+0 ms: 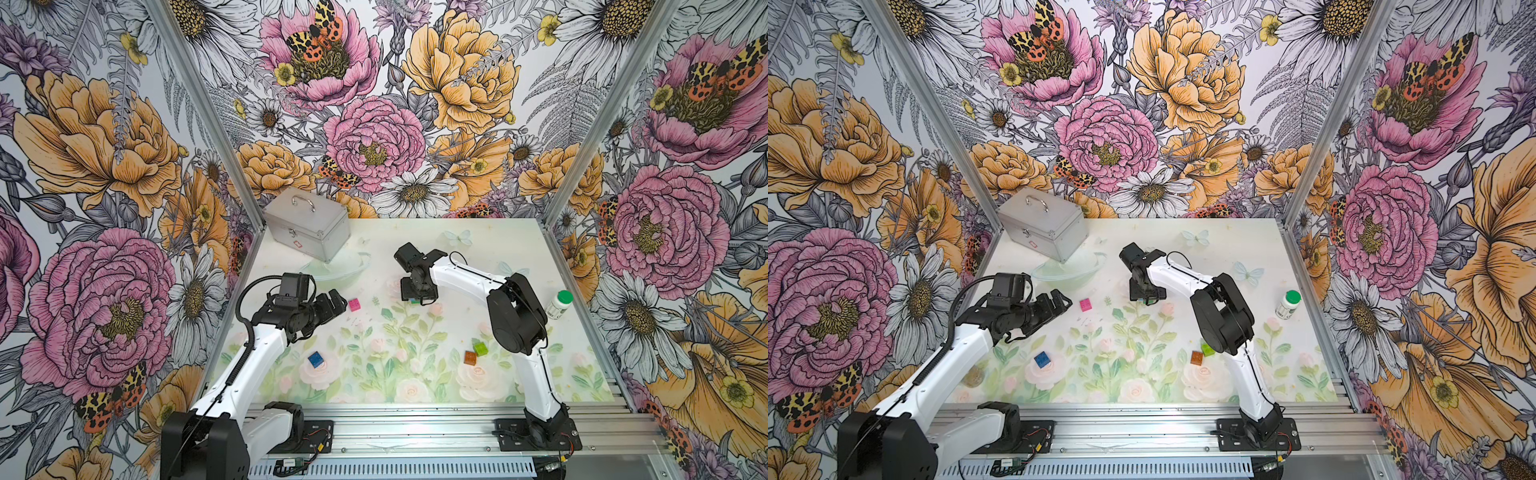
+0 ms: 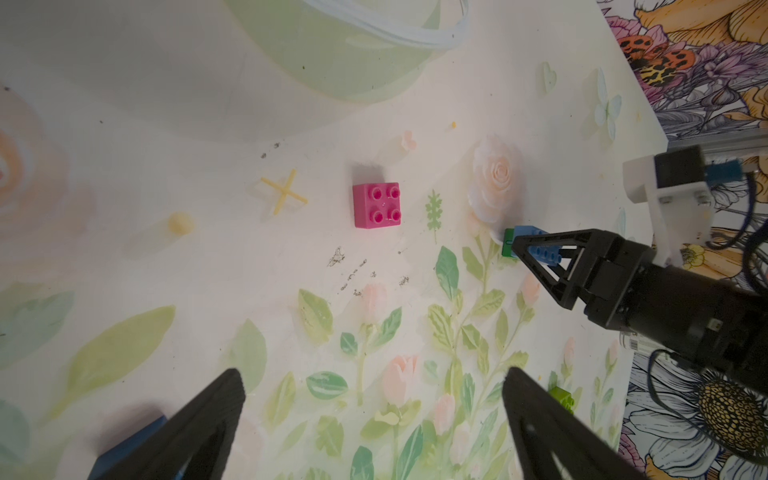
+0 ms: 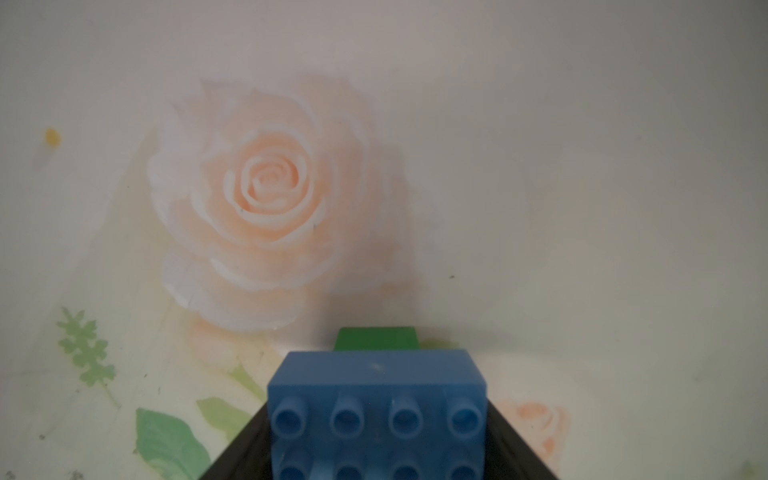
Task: Assemble the letter v with lego
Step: Assemble the lego brick with the lego brick, then pick up the lego brick from the center of the board.
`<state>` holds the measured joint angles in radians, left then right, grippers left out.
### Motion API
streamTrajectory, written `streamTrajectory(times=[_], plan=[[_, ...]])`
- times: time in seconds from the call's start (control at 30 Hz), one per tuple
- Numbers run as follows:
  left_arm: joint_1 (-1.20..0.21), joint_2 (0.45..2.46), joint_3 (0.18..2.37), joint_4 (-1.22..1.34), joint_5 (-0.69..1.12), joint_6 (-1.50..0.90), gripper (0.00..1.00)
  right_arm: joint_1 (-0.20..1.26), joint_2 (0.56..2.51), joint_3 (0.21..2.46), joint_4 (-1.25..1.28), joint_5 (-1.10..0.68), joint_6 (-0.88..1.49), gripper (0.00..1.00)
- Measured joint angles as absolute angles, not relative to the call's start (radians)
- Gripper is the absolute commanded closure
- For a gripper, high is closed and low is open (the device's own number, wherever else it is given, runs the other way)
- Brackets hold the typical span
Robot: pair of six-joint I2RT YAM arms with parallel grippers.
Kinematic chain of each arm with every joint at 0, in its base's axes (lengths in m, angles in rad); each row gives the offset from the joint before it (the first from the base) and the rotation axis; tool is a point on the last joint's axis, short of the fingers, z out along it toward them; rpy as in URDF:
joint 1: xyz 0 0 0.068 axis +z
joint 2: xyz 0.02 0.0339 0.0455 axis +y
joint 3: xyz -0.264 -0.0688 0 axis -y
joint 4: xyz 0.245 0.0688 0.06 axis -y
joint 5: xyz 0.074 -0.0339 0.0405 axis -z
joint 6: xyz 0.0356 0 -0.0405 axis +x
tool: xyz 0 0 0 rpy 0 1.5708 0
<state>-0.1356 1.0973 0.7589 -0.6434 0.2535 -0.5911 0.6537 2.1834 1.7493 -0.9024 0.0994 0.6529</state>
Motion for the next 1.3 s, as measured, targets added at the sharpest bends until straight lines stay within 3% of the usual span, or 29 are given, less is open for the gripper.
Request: streamTrajectory(times=[0.5, 0.67, 0.77, 1.07, 1.3], plan=[[-0.139, 1.124, 0.767, -0.659, 0.251, -0.585, 0.02, 0.654, 2.182, 1.759, -0.942, 0.081, 0.627, 0.01], [-0.219, 1.234, 0.873, -0.707, 0.206, -0.584, 0.02, 0.643, 2.116, 1.751, -0.954, 0.081, 0.604, 0.01], [-0.273, 1.301, 0.958, -0.726, 0.166, -0.584, 0.07, 0.619, 2.010, 1.712, -0.953, 0.085, 0.585, 0.01], [-0.311, 1.570, 1.161, -0.806, 0.044, -0.585, 0.21, 0.485, 1.663, 1.467, -0.945, 0.156, 0.547, 0.01], [-0.341, 1.726, 1.262, -0.852, -0.039, -0.615, 0.26, 0.423, 1.576, 1.278, -0.920, 0.187, 0.529, 0.01]])
